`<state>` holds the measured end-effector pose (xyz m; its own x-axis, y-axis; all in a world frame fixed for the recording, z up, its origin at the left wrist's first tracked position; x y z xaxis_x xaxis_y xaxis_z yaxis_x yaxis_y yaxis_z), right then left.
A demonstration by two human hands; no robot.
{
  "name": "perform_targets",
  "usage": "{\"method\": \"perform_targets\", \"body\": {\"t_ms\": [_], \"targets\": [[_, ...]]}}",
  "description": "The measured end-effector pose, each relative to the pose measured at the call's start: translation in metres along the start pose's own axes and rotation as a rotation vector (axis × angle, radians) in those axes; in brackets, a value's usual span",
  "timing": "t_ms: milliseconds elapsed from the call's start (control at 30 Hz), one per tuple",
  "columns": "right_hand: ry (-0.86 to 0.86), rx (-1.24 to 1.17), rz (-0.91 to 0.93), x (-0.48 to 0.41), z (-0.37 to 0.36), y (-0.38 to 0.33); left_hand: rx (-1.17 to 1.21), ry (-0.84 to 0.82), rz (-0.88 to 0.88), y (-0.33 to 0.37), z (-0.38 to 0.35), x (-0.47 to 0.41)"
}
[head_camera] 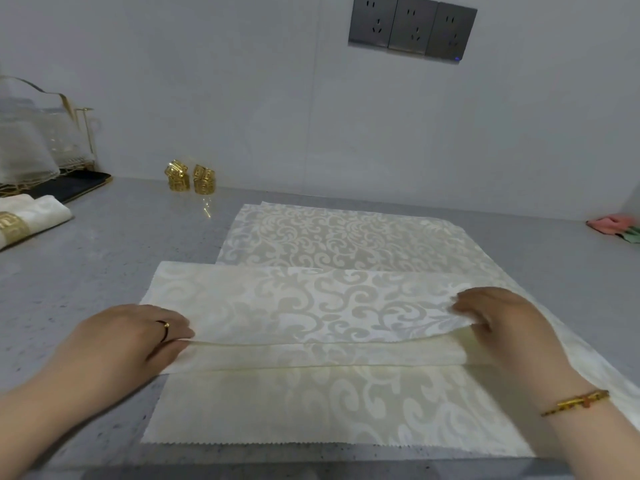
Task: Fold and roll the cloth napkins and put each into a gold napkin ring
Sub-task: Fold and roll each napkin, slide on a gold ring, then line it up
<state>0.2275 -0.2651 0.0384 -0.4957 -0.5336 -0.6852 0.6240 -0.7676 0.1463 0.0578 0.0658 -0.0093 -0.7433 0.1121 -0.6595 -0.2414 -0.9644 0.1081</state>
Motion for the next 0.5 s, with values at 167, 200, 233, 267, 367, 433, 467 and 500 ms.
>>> {"method": "perform_targets", "body": {"t_ms": [167,200,233,267,367,433,467,500], "targets": [[0.152,-0.057,-0.073,0.004,0.023,0.015,0.115,0.004,0.064,-0.007,0.003,0.006],[0.143,-0.042,-0.069,0.006,0.023,0.015,0.131,-0.009,0.084,-0.008,0.005,0.006],[0.118,-0.022,-0.059,0.009,0.018,0.016,0.141,-0.024,0.095,-0.008,0.006,0.007],[0.073,0.019,-0.039,0.013,0.011,0.016,0.156,-0.044,0.108,-0.006,0.008,0.007],[-0.132,0.131,0.001,0.028,-0.023,0.019,0.22,-0.127,0.145,-0.003,0.009,0.007],[-0.171,0.124,-0.062,0.031,-0.028,0.027,0.228,-0.159,0.157,-0.003,0.008,0.009],[-0.152,0.115,-0.106,0.031,-0.025,0.032,0.235,-0.172,0.168,-0.002,0.007,0.01],[-0.124,0.101,-0.164,0.029,-0.02,0.039,0.244,-0.186,0.179,-0.002,0.006,0.01]]}}
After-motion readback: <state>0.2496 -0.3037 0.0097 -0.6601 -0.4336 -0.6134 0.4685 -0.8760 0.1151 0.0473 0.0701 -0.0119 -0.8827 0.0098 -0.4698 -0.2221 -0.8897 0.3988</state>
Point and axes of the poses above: each hand's wrist, its own x-axis away from the middle knuckle, its own z-axis out of the back of the hand, y = z × x, the point moved 8 cm from there along -x, towards the middle knuckle, and after that the axes turned 8 degrees about x, right-handed, at the moved point
